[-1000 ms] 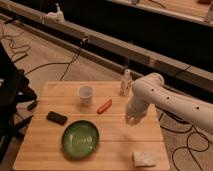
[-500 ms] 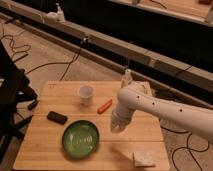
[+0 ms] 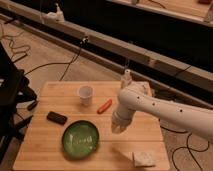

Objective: Push the ceramic bowl across the table

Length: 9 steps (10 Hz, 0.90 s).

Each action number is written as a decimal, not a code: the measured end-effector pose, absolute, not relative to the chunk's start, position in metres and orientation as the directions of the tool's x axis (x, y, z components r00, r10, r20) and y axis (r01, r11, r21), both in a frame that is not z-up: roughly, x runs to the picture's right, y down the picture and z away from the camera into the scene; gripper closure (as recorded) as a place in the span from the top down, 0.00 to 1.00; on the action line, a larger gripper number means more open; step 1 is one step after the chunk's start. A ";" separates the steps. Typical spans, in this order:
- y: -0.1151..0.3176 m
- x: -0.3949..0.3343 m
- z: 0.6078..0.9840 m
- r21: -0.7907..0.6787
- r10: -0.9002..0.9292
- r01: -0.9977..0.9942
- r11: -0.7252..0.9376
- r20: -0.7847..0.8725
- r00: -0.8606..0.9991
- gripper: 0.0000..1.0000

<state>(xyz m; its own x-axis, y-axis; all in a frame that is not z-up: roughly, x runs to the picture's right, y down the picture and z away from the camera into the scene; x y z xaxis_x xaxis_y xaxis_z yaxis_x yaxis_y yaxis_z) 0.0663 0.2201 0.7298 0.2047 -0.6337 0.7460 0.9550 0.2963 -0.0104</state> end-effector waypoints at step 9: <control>0.268 0.047 0.778 -0.019 -0.592 0.950 0.313 0.778 0.211 0.00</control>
<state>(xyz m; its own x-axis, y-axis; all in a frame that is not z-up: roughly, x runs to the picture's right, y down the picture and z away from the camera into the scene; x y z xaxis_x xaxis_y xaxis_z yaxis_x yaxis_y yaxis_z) 0.0473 0.2679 0.7781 0.2108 -0.5922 0.7777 0.9497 0.3126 -0.0194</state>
